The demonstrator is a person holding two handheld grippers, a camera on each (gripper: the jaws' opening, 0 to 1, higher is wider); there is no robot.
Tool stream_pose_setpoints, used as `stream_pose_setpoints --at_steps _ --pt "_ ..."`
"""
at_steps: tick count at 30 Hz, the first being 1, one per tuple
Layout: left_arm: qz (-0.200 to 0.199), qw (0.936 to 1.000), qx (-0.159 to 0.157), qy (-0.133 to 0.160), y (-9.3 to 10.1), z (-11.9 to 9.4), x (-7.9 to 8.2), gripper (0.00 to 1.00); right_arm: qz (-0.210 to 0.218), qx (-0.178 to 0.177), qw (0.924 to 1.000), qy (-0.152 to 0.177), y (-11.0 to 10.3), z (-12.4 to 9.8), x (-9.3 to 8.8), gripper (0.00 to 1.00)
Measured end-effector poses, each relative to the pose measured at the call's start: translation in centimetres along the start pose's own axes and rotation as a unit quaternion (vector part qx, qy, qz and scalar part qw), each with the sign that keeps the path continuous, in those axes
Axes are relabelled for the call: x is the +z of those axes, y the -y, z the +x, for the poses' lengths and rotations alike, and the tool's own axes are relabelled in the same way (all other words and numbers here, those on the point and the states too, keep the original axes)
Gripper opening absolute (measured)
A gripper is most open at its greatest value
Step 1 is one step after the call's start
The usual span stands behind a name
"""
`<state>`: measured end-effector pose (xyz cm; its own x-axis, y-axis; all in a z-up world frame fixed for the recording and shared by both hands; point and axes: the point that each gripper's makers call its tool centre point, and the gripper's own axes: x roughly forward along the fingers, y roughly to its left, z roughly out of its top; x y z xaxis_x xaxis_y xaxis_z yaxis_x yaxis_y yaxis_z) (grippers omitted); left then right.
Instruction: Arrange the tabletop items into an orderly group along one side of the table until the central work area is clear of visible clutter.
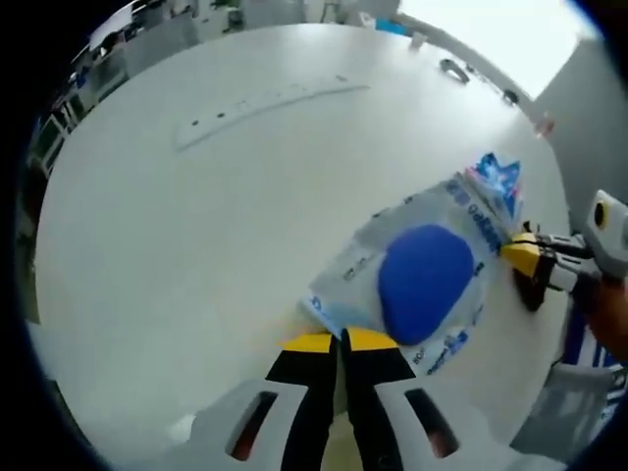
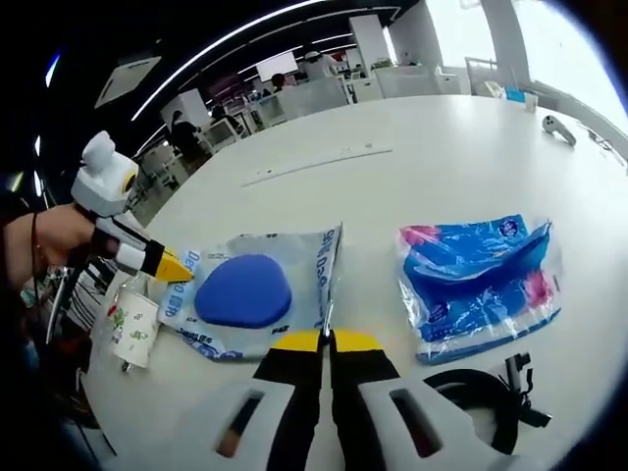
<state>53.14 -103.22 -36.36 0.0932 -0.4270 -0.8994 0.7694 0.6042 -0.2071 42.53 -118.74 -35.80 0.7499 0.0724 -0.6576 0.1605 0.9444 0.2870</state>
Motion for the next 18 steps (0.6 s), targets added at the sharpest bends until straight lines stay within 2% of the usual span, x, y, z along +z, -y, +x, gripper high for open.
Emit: stream_pose_setpoints --at_steps 18 --pt "0.006 0.9999 -0.014 0.001 1.7 0.5 0.6 0.0 0.01 -0.013 0.9998 0.007 1.4 -1.3 0.4 0.0"
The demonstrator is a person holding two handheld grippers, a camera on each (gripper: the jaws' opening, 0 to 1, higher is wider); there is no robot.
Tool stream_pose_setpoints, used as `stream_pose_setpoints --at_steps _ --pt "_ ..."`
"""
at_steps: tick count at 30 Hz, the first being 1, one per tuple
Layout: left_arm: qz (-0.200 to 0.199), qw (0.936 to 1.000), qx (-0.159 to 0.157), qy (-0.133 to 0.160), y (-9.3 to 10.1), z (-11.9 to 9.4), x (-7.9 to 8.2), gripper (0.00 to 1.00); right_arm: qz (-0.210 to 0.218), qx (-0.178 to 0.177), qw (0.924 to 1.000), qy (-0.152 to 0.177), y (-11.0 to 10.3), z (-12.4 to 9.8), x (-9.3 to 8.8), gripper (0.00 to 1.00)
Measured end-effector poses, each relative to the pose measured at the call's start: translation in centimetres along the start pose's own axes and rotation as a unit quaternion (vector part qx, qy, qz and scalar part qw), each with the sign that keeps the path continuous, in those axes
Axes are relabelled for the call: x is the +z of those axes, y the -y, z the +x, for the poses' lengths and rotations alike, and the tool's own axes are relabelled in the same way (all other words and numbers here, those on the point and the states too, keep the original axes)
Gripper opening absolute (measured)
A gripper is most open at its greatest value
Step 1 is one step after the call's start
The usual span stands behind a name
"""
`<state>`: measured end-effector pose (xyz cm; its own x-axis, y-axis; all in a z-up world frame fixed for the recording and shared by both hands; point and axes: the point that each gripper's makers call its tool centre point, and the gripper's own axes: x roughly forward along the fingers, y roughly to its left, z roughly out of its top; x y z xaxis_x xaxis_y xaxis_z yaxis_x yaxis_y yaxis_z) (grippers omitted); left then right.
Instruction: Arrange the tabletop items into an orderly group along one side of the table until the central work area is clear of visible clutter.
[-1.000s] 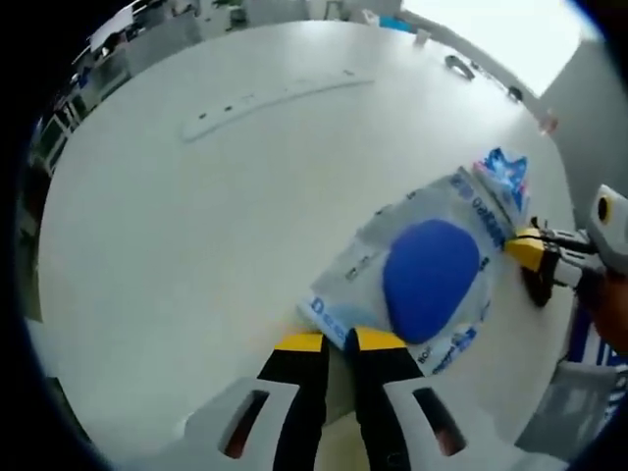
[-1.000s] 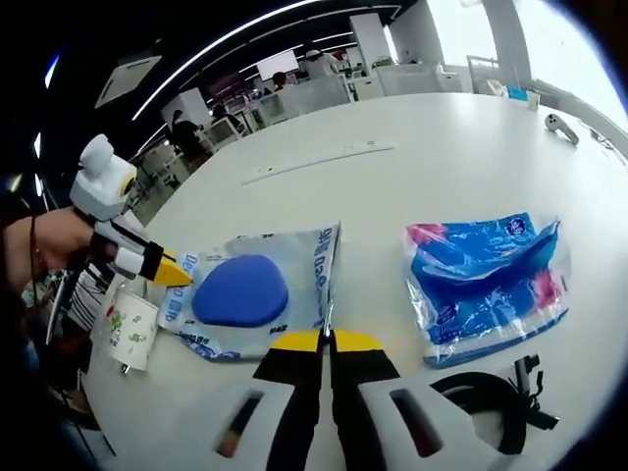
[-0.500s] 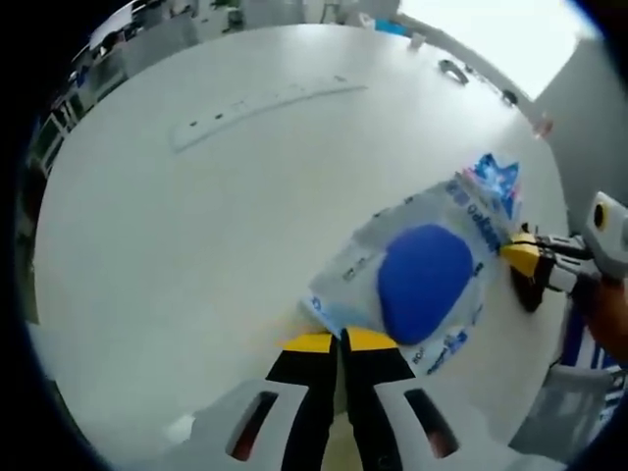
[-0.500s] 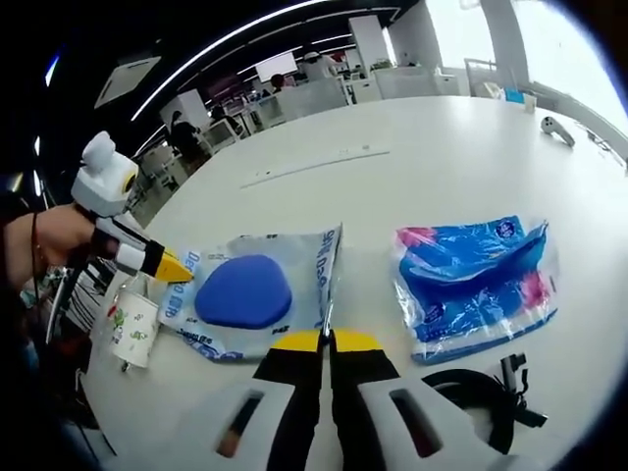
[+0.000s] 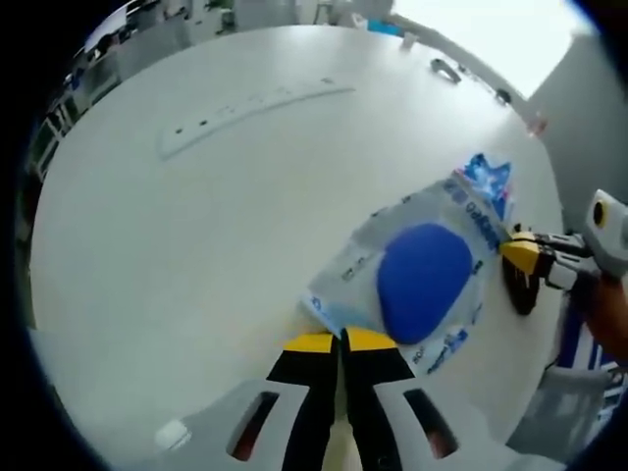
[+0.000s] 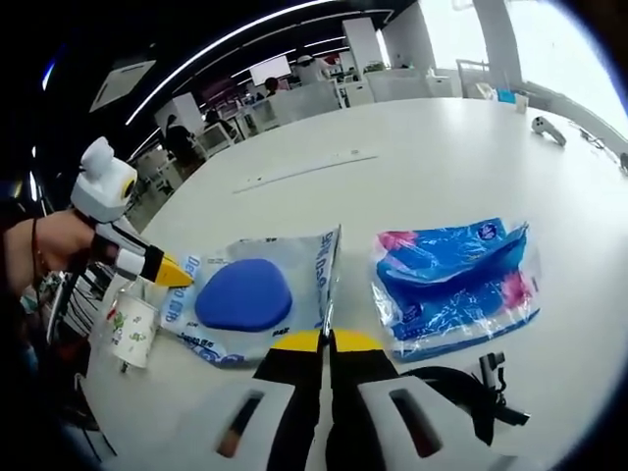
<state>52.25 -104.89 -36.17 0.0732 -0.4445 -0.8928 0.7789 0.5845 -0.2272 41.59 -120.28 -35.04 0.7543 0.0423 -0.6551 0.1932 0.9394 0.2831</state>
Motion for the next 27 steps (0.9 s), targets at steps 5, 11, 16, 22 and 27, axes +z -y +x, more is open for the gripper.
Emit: stream_pose_setpoints --at_steps 5,11,16,22,27 --pt "0.002 1.0 -0.004 0.004 0.5 0.1 0.4 0.0 0.002 -0.004 1.0 0.001 0.5 -0.3 0.0 0.0" --pt "0.002 1.0 -0.007 0.005 0.9 0.2 0.6 0.0 0.003 -0.008 1.0 0.001 1.0 -0.3 0.1 0.0" --pt "0.002 1.0 -0.006 0.006 0.9 0.4 0.5 0.0 0.005 -0.009 0.9999 -0.002 1.1 -0.2 -0.2 0.0" --pt "-0.001 0.9999 -0.007 0.009 0.8 0.6 0.5 0.0 0.011 -0.008 0.9999 -0.003 1.1 -0.1 -0.3 0.0" --pt "-0.003 0.9999 -0.008 0.012 0.8 0.6 0.5 0.0 0.011 -0.009 0.9999 -0.003 1.3 0.0 -0.3 0.0"
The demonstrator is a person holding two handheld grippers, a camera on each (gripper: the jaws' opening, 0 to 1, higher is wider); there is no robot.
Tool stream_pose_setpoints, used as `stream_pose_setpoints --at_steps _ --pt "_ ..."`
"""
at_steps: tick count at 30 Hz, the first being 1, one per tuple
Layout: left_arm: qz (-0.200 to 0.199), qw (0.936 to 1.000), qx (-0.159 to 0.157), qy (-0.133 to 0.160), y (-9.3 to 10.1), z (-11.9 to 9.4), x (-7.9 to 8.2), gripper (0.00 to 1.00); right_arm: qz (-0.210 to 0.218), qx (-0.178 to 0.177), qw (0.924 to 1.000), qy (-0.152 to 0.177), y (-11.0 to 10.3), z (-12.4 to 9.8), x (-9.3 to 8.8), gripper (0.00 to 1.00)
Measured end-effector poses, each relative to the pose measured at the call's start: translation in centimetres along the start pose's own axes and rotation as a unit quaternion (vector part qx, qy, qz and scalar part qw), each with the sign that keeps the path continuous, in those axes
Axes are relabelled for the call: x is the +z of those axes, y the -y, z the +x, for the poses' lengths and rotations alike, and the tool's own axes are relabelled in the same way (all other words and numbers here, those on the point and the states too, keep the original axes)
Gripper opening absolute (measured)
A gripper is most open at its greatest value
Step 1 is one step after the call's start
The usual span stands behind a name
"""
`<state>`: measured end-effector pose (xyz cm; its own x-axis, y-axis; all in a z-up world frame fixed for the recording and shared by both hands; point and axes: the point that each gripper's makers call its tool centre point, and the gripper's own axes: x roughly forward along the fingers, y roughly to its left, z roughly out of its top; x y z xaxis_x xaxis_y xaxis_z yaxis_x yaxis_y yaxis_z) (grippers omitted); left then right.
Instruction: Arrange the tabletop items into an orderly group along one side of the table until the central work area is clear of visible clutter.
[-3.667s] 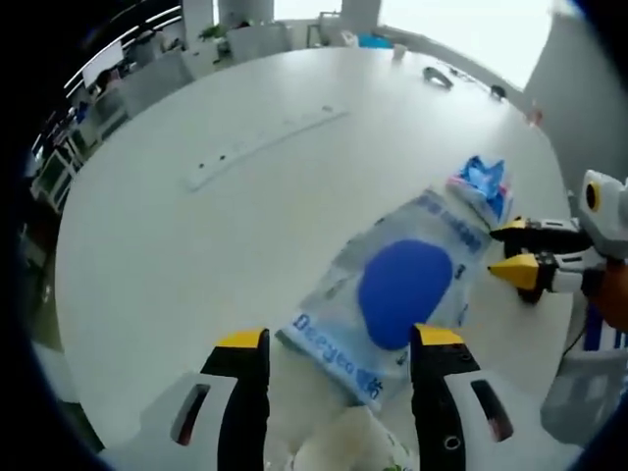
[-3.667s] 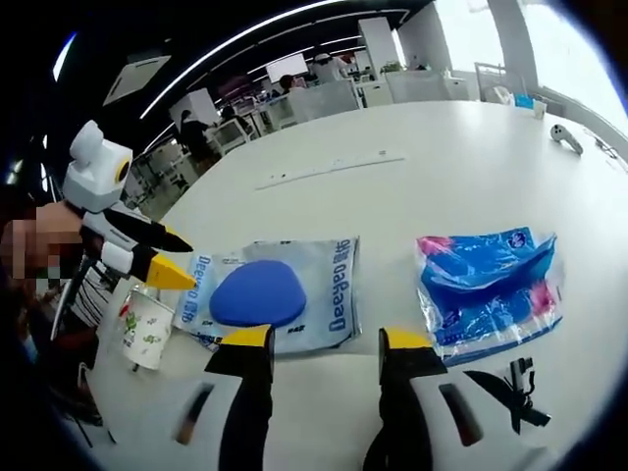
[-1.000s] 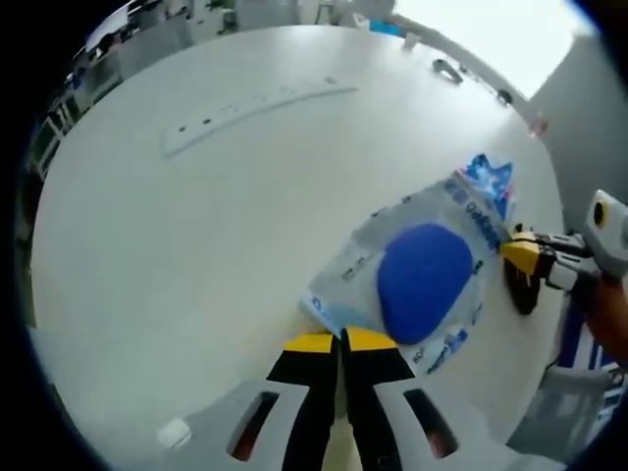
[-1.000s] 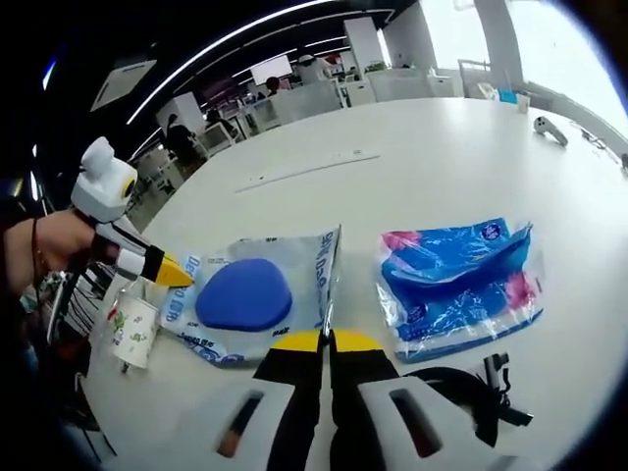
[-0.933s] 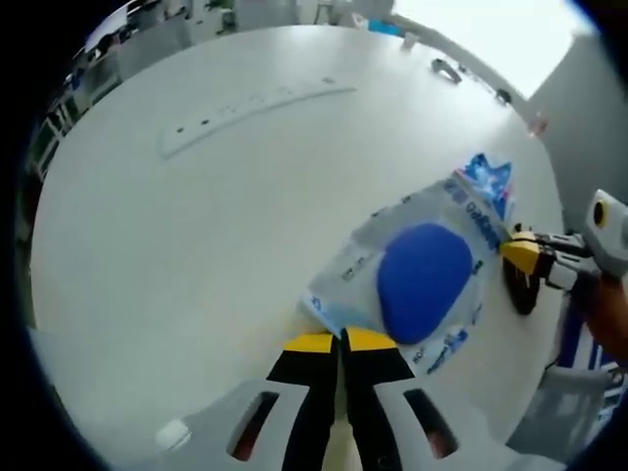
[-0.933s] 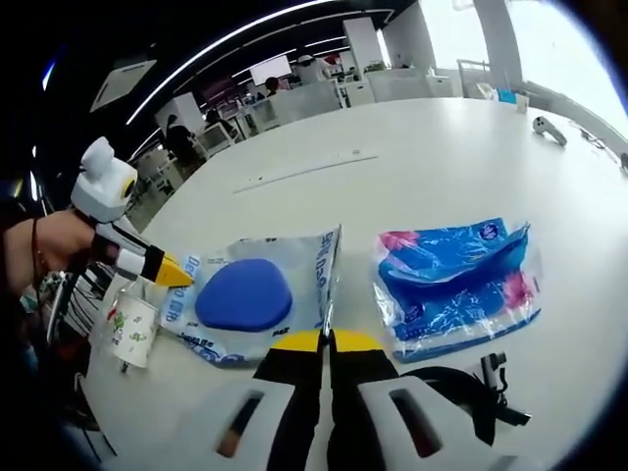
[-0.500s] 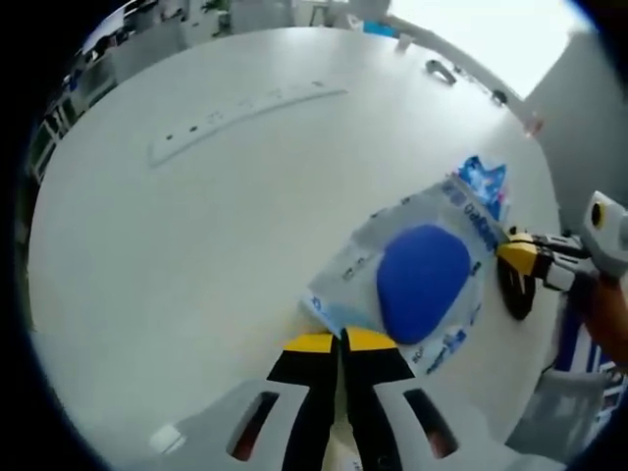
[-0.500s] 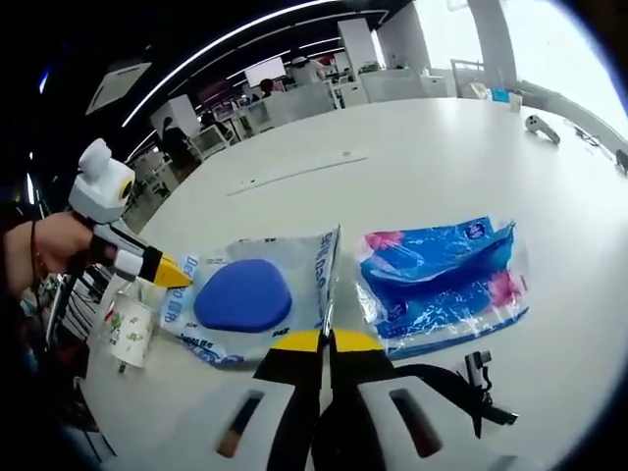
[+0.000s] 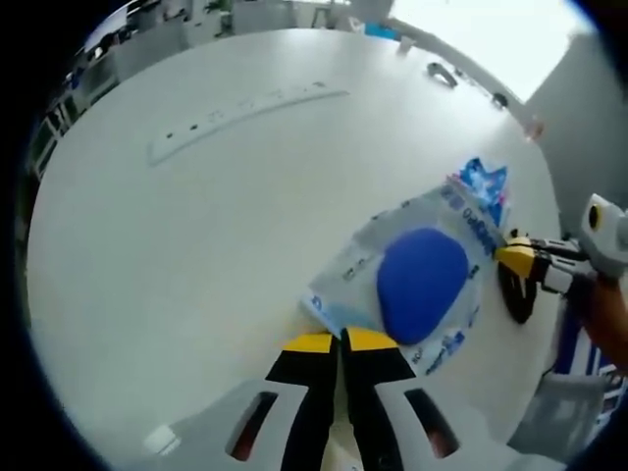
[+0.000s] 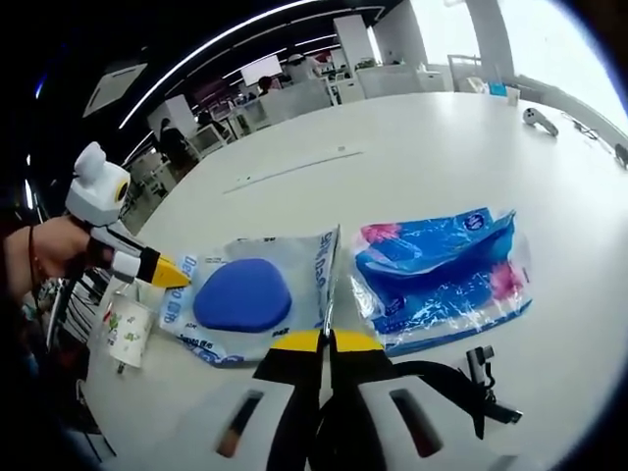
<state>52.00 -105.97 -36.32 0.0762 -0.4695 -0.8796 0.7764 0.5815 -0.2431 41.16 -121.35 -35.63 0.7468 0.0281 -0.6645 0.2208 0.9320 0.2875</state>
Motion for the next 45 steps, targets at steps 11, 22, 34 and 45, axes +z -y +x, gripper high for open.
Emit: stream_pose_setpoints --at_steps 11,22,34,45 --pt "-0.002 1.0 0.004 0.005 -0.4 0.1 -0.1 0.05 0.005 0.001 1.0 0.006 0.3 0.1 0.1 0.03" --pt "-0.011 0.9999 0.004 0.01 -0.6 0.0 -0.2 0.09 0.006 0.0 1.0 0.006 0.3 0.0 0.2 0.07" --pt "-0.015 0.9998 0.002 0.015 -0.6 -0.3 -0.2 0.11 0.007 -0.005 0.9999 0.008 0.4 -0.5 -0.1 0.09" --pt "-0.015 0.9996 0.005 0.022 -0.7 -0.8 0.0 0.15 0.009 -0.009 0.9999 0.009 0.5 -1.0 -0.2 0.11"
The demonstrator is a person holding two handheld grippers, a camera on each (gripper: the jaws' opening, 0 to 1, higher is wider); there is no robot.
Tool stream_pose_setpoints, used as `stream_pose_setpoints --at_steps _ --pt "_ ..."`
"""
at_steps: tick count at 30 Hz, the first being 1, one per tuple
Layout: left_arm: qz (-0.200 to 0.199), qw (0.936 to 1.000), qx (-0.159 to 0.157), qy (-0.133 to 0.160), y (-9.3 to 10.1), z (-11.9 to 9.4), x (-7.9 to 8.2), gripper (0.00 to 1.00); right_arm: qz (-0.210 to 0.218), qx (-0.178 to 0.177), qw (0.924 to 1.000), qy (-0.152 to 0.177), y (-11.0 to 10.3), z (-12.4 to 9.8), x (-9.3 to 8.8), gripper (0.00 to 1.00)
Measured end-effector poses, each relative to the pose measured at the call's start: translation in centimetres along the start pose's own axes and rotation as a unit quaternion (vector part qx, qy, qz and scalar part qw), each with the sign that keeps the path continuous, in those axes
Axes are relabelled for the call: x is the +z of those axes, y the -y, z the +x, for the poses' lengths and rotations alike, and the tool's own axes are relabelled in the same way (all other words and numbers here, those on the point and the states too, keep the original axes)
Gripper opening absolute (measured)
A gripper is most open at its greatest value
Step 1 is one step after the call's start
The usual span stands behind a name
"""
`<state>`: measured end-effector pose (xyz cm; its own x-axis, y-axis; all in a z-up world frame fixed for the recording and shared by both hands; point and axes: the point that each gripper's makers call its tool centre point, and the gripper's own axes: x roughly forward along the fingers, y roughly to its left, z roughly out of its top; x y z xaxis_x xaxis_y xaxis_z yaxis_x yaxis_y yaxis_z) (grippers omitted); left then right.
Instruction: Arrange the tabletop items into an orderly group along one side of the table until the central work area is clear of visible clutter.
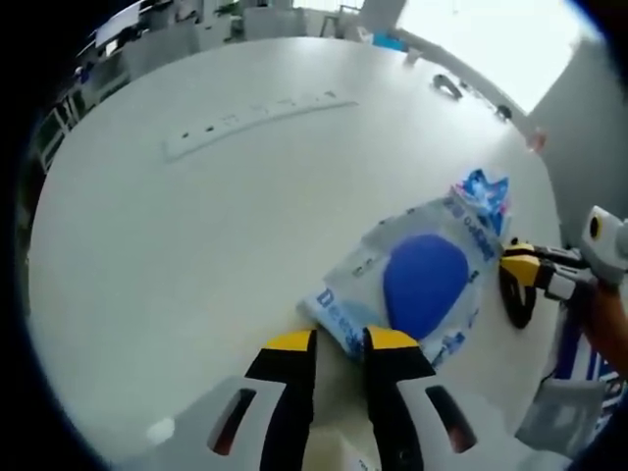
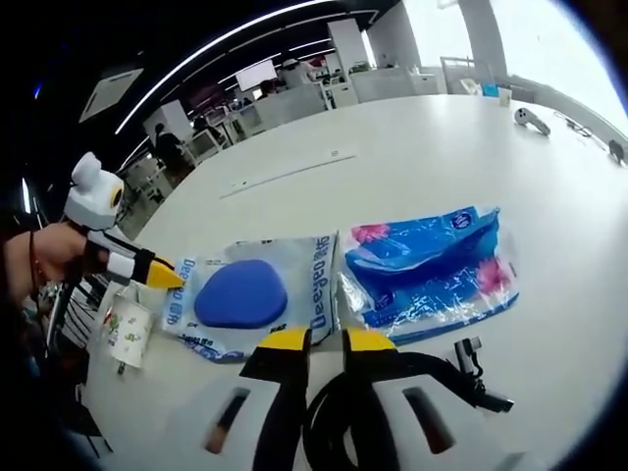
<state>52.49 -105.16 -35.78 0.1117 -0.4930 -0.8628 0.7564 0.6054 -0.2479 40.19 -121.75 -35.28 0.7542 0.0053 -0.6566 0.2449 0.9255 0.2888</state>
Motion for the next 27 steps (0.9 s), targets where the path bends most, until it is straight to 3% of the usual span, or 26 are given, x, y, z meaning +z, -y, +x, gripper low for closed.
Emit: stream_pose_setpoints --at_steps 14,27 --pt "0.001 1.0 0.004 0.005 -0.1 -0.6 -0.1 0.21 0.0 -0.004 1.0 0.004 0.0 -0.6 0.0 0.15" --pt "0.004 0.9997 0.007 0.024 -0.3 -1.7 0.3 0.33 -0.005 -0.005 0.9999 0.011 -0.5 -1.1 0.4 0.2"
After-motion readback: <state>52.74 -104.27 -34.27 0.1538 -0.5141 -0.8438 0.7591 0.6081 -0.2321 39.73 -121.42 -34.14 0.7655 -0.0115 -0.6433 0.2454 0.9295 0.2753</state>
